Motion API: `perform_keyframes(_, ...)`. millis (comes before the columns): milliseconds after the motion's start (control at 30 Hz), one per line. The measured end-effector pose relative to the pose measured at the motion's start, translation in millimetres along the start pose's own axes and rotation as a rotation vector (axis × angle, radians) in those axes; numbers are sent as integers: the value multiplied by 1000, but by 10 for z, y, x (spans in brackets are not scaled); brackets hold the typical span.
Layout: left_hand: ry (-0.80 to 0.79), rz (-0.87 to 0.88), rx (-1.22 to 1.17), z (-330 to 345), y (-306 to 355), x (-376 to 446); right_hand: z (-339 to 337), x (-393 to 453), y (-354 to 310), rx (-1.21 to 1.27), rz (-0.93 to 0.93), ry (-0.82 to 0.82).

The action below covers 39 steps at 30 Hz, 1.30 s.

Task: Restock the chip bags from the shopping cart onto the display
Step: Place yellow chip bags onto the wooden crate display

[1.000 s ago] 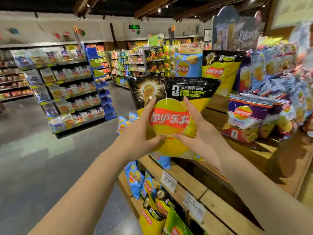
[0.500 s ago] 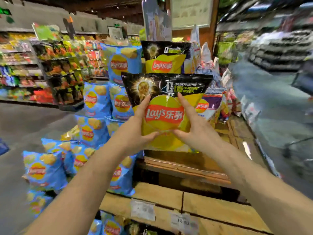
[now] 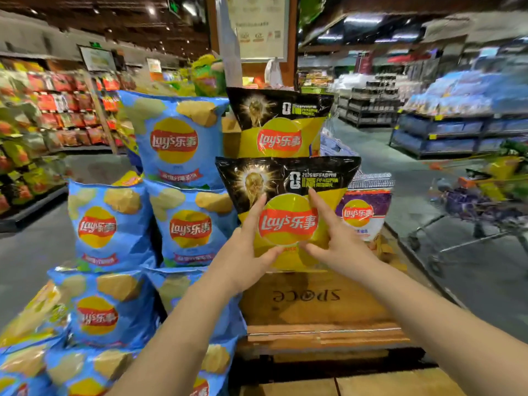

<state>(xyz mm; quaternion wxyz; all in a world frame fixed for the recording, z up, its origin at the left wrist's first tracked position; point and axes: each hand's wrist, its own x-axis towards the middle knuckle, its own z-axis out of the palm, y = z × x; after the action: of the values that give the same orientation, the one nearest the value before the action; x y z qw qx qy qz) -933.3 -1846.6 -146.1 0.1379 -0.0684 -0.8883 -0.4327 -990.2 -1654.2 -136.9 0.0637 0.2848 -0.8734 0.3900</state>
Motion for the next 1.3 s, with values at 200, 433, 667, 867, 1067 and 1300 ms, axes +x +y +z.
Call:
perform_keyframes(200, -60, 5, -146, 80, -421, 271, 294, 265, 201, -93, 73, 51)
perform_keyframes(433, -112, 22, -204, 296, -798, 498, 532, 370, 466, -100, 183, 21)
perform_keyframes(667, -18, 13, -172, 484, -921, 654, 582, 571, 623, -124, 273, -5)
perform_keyframes(867, 136, -55, 70, 643, -840, 588, 628, 678, 693, -240, 363, -21)
perform_keyframes(1067, 351, 412, 661, 849, -846, 704, 574, 470, 749, -734, 46, 443)
perform_keyframes(1300, 325, 379, 832, 819, -908, 996, 494, 298, 1177, -690, 284, 463)
